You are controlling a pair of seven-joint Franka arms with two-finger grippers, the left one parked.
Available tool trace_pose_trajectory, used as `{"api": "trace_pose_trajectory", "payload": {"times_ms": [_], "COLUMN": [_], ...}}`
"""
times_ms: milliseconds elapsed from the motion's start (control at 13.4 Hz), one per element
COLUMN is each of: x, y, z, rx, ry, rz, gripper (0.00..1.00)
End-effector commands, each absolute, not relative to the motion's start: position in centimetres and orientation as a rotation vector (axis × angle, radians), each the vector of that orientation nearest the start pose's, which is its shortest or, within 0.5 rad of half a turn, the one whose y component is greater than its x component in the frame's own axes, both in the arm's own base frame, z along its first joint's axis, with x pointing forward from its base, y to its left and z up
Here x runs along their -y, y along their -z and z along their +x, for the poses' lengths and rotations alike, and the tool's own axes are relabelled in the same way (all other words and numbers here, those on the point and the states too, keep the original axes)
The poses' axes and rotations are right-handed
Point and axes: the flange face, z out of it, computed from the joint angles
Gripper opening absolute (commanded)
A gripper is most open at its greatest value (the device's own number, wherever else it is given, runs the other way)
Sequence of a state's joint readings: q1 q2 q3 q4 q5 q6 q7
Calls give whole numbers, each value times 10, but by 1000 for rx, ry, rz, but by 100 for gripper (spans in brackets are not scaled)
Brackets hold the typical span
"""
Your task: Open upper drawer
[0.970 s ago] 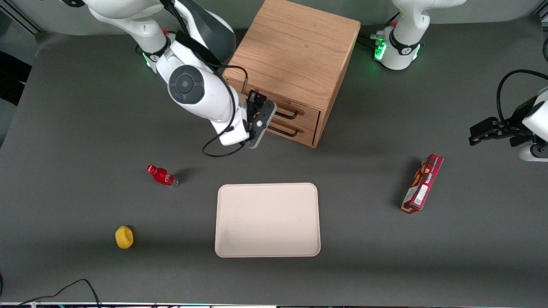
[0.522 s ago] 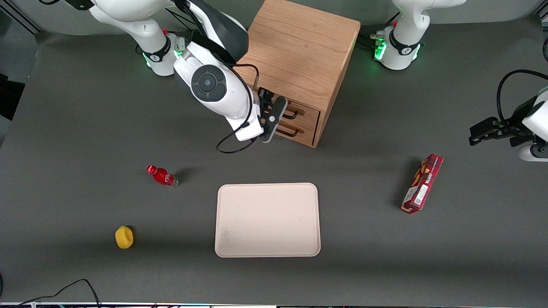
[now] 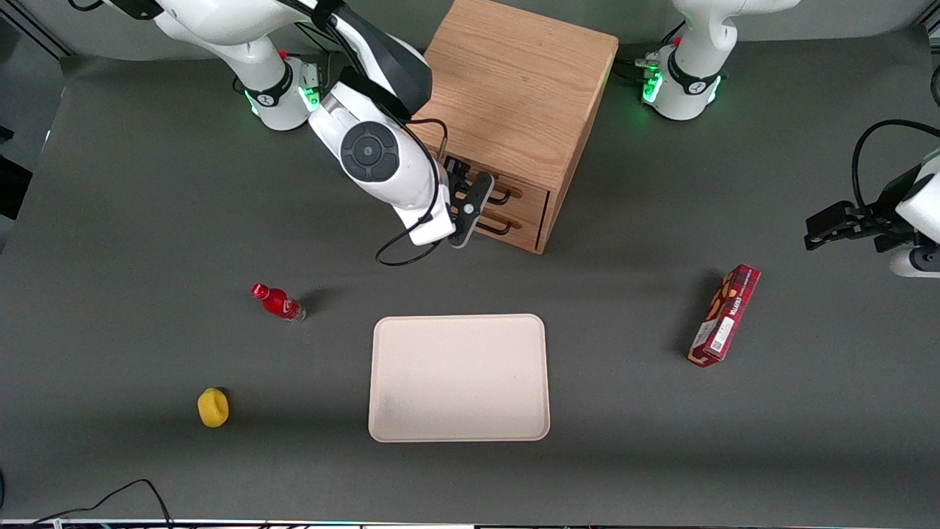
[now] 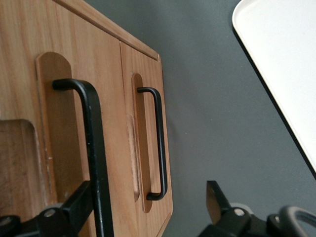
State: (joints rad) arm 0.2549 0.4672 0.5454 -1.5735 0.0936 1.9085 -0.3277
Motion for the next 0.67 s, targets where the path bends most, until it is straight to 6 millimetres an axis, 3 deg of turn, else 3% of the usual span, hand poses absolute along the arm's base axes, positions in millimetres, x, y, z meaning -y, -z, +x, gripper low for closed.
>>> {"api": "trace_pose_trajectory", "payload": {"times_ms": [0, 597], "x": [-452, -449], "y": [-394, -383], "z": [492, 503], "rx": [1448, 1443], "ry": [-189, -153], "rz": [-2445, -2456], "gripper": [100, 100]}}
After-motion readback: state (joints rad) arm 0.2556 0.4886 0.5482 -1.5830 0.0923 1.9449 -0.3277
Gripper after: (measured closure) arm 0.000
